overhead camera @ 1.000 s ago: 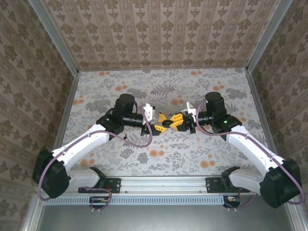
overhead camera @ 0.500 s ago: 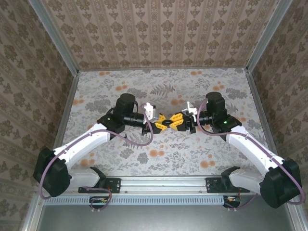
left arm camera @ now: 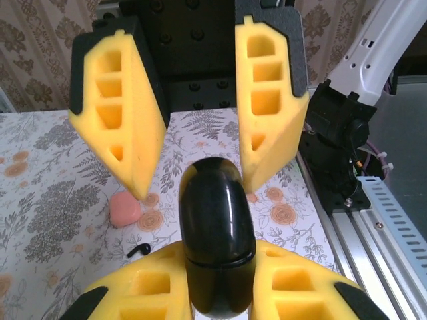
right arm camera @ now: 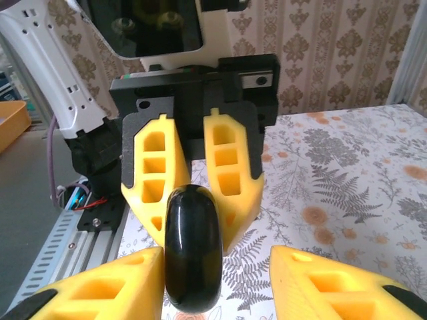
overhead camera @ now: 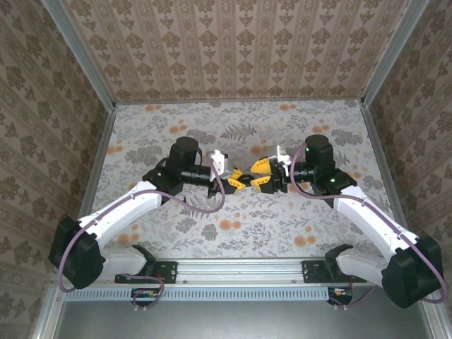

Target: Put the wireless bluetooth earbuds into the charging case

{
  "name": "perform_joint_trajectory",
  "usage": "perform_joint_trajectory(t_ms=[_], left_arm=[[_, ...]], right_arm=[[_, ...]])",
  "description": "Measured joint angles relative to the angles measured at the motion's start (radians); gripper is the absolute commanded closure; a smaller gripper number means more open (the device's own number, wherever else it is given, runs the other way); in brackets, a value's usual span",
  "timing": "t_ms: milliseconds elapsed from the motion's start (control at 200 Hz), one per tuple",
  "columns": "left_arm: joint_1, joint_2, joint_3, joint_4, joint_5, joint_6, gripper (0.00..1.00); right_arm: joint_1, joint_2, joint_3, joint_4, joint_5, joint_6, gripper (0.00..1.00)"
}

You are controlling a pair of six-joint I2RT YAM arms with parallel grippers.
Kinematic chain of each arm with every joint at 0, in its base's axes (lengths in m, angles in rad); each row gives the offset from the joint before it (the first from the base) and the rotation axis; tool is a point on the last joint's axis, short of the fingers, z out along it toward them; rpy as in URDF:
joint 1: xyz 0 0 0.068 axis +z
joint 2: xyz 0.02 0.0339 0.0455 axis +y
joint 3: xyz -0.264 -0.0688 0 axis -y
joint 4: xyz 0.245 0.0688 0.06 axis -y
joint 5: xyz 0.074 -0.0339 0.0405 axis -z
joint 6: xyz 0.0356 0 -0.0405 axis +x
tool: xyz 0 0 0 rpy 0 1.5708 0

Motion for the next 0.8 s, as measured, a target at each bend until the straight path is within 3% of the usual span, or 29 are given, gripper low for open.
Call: perform_joint_trajectory(t_ms=[220, 550, 800], left_arm=[[-0.005, 0.0, 0.0, -0.01, -0.006, 0.0, 0.86], [0.002, 0.0, -0.006, 0.013, -0.006, -0.012, 0.86], [0.035, -0.006, -0.114, 0.122, -0.058, -0.096, 0.86]], right_arm=[[-0.053, -0.007, 0.0, 0.039, 0.039, 0.05, 0.54], [-0.055, -0.006, 0.0, 0.037, 0.056, 0.092, 0.5], [-0.064, -0.006, 0.061, -0.098, 0.155, 0.138, 0.45]])
